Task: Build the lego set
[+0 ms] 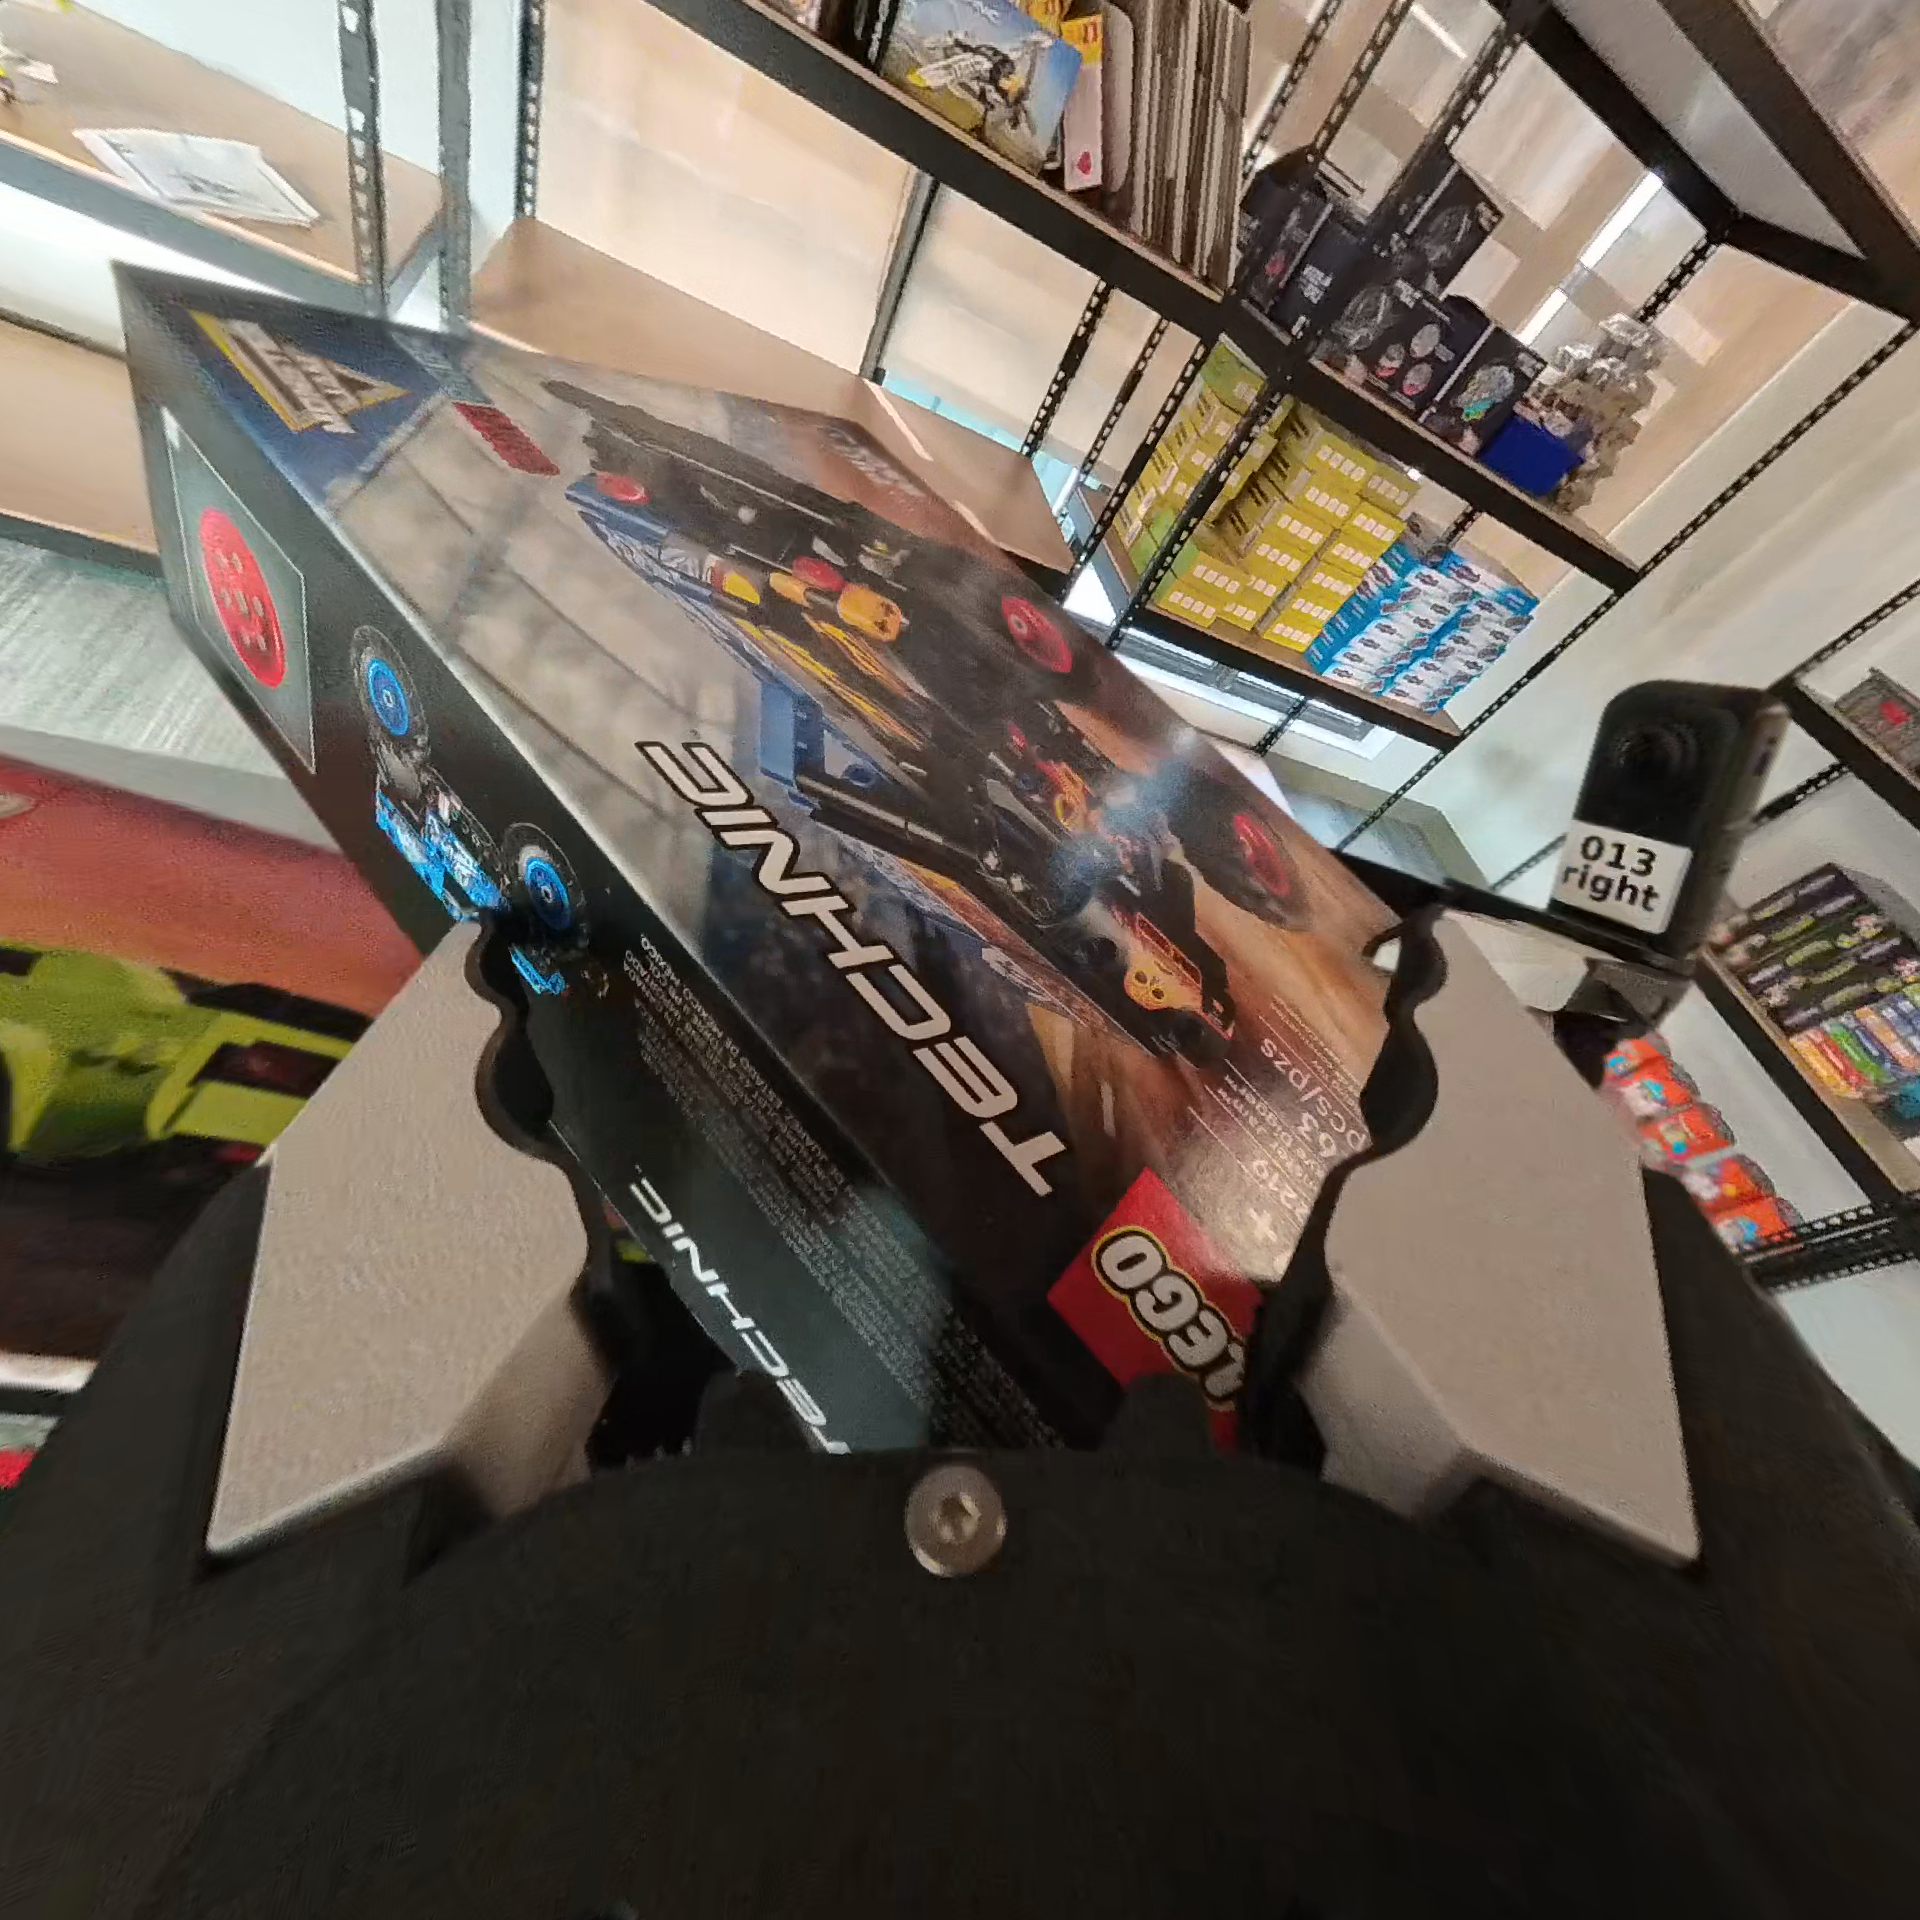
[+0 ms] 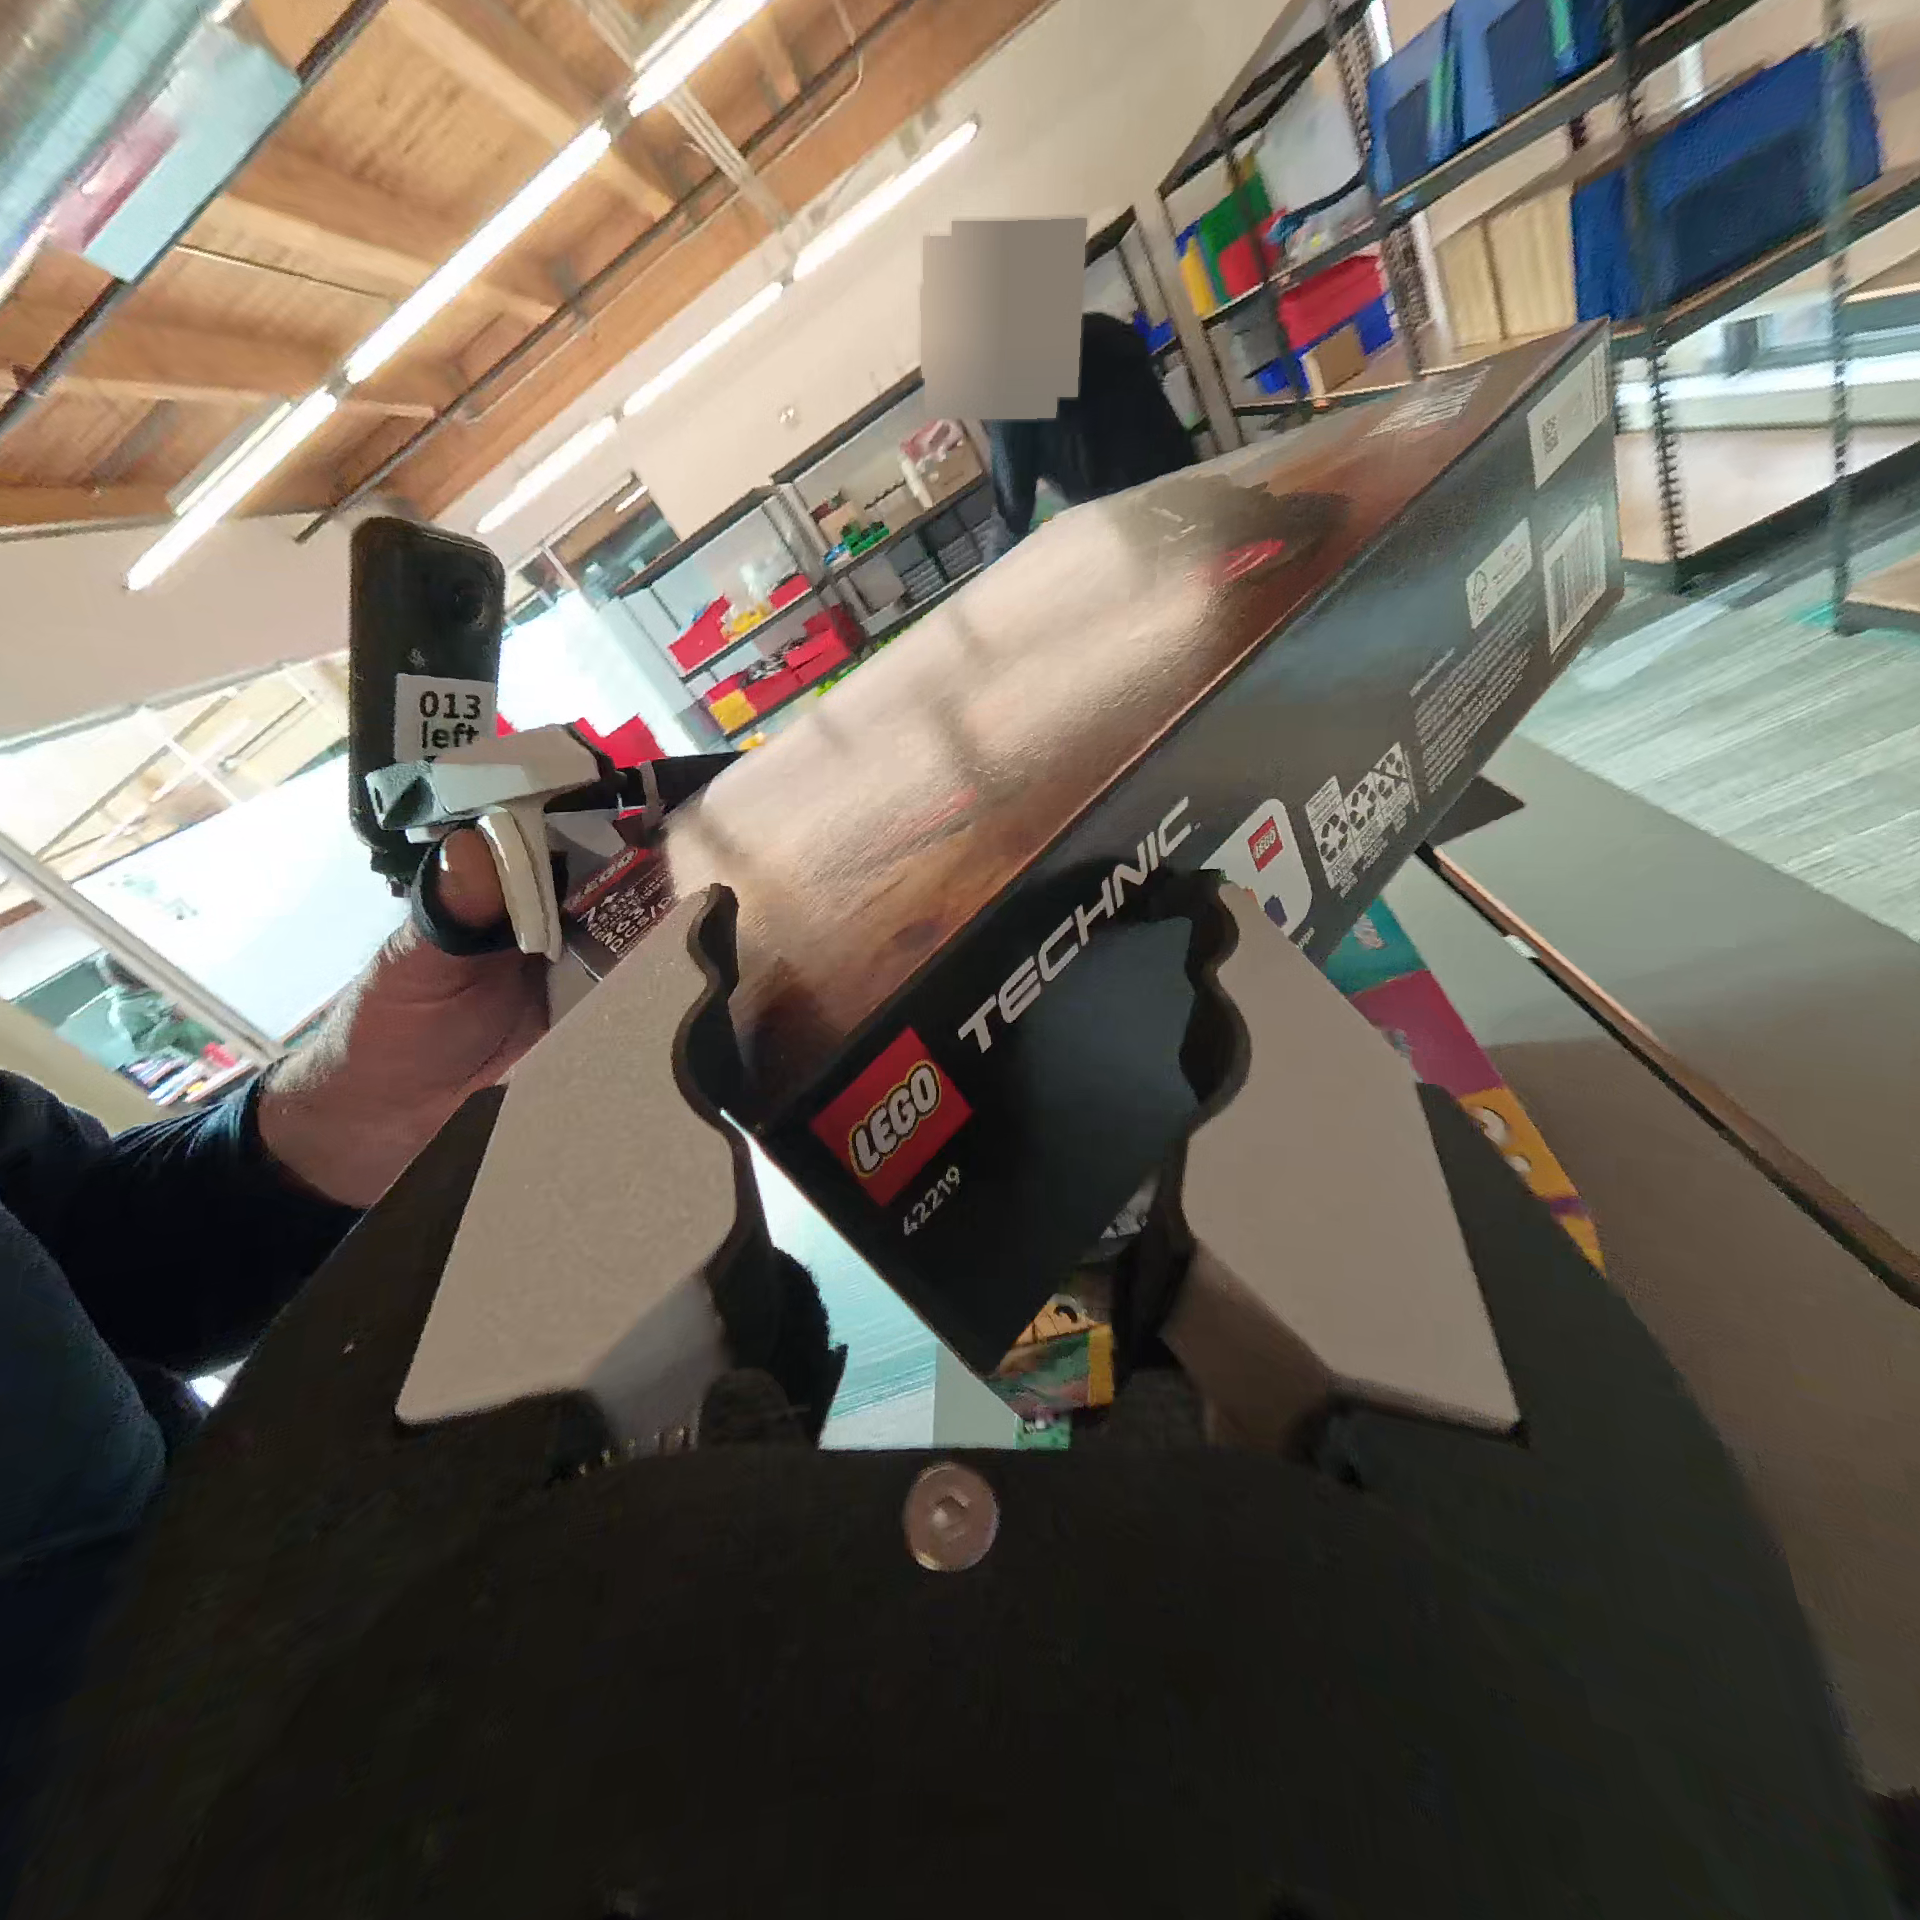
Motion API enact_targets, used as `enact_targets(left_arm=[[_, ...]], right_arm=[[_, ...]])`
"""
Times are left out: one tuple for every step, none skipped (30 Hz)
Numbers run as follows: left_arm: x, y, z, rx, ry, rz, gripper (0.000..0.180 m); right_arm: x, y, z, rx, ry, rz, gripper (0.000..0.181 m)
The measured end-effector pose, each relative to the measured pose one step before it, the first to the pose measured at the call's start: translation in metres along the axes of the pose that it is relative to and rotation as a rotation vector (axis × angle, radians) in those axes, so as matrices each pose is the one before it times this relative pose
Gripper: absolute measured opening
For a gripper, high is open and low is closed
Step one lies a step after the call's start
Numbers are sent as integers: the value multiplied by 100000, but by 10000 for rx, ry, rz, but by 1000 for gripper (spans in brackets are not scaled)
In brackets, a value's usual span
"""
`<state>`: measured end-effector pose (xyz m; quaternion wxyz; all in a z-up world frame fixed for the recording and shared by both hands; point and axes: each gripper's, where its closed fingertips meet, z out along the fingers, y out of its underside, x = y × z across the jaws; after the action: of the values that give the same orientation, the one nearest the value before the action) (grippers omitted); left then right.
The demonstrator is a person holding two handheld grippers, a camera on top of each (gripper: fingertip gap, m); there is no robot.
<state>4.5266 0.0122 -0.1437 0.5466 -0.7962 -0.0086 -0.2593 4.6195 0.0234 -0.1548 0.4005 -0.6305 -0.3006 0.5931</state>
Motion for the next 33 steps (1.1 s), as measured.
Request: enact_targets(left_arm=[[1129, -20, 575, 37, 200, 56, 156], [938, -81, 734, -36, 213, 98, 157], [1244, 168, 814, -138, 213, 195, 157], [1325, 168, 904, -98, 265, 153, 158], [1328, 241, 1023, -82, 303, 105, 157], [1325, 432, 1170, -120, 293, 129, 157], [1518, 569, 1277, -160, 310, 134, 157], [1408, 563, 1412, -158, 385, 44, 157], [1427, 637, 1570, -170, 412, 18, 158], [1208, 851, 1797, -242, 369, 113, 157], [1050, 1094, 2032, -281, 348, 209, 156], [1027, 1361, 2187, -325, 382, 207, 156], [904, 1401, 2231, -363, 390, 98, 156], [739, 1515, 2282, -361, 385, 42, 158], [461, 1640, 2276, -309, 280, 203, 158], [555, 1751, 2248, -225, 283, 349, 156], [116, 2209, 2271, -495, 328, -72, 158], [-45, 2132, 2143, -472, 410, -344, 158], [-470, 2237, 2057, -549, 453, -481, 159], [-934, 1452, 1652, -62, 224, -315, 153], [-1048, 972, 1031, -83, -172, 213, 146], [-511, 205, 427, -24, -96, 432, 138], [-453, -376, -168, 104, -77, 213, 125], [-216, -345, -379, 165, 121, -151, 117], [-121, -9, -500, 134, 117, -432, 112], [117, 210, -684, 60, 121, -445, 112], [-31, -89, -1073, 298, -167, -123, 109], [-175, -48, -1278, 264, -358, 29, 108], [-236, 334, -1306, 39, -408, -135, 111], [83, 544, -1311, 17, -219, -256, 112], [-45, 844, -1268, -54, -325, -243, 111], [-144, 1007, -1130, -73, -372, -264, 110], [151, 1091, -902, -110, -145, -437, 109]], right_arm=[[219, -118, -1040, 66, 214, -39, 87], [214, -197, -1193, 177, 200, 11, 87], [231, -247, -1352, 216, 214, 0, 87], [264, -262, -1514, 207, 263, -44, 88], [296, -330, -1631, 251, 290, -58, 88], [356, -291, -1754, 220, 324, -91, 87], [517, -155, -1841, 138, 354, -75, 88], [660, -120, -1963, 152, 365, 4, 88], [808, -78, -1995, 206, 389, 62, 88], [968, 60, -2010, 174, 459, 0, 88], [1174, 266, -1973, 85, 528, -82, 88], [1396, 458, -1909, 42, 547, -24, 88], [1553, 580, -1812, 56, 497, 104, 88], [1659, 614, -1700, 117, 466, 230, 88], [1678, 692, -1510, 106, 482, 176, 87], [1797, 1005, -1284, -70, 531, 31, 87], [1874, 1351, -1022, -203, 525, 53, 88], [1762, 1356, -806, -116, 419, 230, 88], [1702, 1441, -619, -132, 394, 279, 87], [1731, 1787, -367, -316, 492, 203, 82], [1109, 1826, -130, -417, 197, 81, 80], [161, 480, -371, 198, -118, 63, 76], [-267, 36, -483, 66, -202, 144, 71], [-172, 149, -258, -234, -82, -64, 67], [17, -15, -86, -126, 36, -163, 66], [-70, -156, -6, -110, -88, -203, 64], [332, -354, -85, -151, 128, -324, 63], [709, -811, -216, -12, 281, -373, 65], [781, -1118, -178, 41, 158, -360, 65], [944, -1177, -1, -49, 95, -308, 68], [1216, -1197, 193, -127, 135, -333, 73], [1380, -1289, 400, -116, 147, -414, 77], [1395, -1345, 617, -88, 88, -392, 81]])
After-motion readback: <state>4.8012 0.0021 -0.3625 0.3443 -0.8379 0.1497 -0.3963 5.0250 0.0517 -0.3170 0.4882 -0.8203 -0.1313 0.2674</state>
